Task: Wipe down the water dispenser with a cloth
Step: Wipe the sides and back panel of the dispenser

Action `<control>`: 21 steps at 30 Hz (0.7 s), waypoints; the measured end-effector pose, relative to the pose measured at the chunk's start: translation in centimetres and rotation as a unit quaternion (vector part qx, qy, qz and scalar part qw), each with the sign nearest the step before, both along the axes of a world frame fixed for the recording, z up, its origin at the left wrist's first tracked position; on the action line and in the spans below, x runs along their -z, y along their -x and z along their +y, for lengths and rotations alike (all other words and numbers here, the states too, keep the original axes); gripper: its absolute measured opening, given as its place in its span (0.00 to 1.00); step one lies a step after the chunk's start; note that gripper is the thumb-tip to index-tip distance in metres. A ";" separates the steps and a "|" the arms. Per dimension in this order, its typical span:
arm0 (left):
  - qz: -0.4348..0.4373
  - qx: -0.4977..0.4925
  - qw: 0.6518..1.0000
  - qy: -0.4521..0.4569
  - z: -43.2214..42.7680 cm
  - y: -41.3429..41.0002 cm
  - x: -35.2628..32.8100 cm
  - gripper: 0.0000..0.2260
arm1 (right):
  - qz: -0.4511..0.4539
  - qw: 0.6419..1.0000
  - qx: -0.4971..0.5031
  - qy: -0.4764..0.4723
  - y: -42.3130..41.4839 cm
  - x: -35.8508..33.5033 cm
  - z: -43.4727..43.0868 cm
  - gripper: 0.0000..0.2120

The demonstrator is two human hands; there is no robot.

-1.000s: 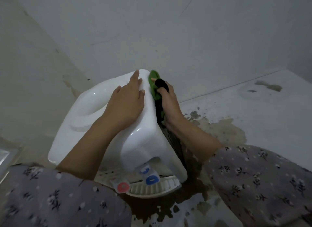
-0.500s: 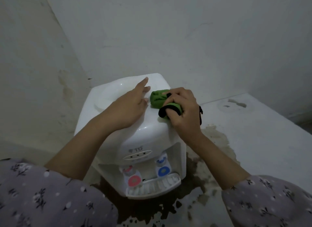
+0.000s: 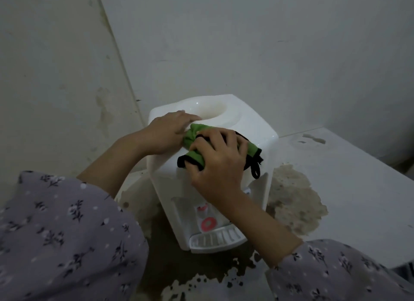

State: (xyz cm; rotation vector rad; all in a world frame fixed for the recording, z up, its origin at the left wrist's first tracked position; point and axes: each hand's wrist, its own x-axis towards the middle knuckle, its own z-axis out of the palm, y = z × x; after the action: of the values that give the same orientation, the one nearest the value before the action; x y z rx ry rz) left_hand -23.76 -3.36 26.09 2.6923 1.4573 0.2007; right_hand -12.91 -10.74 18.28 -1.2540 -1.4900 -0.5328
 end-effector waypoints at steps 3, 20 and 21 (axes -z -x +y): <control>-0.006 0.017 1.000 -0.012 0.9 0.2 0.5 0.22 | -0.052 0.998 0.024 -0.037 -0.6 0.3 0.4 0.07; 0.054 -0.038 0.989 -0.129 0.6 -2.3 1.3 0.17 | -0.137 0.984 -0.017 -0.112 -6.8 1.0 3.5 0.18; 0.064 -0.045 0.987 -0.140 0.7 -3.0 1.3 0.18 | -0.133 0.983 -0.042 -0.118 -7.9 0.9 4.2 0.17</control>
State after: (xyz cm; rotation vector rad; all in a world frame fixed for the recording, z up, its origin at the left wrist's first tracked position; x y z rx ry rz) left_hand -20.76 -2.66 24.74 2.9065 1.7086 0.2592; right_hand -4.98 -6.56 17.36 -0.9576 -1.6379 -0.8213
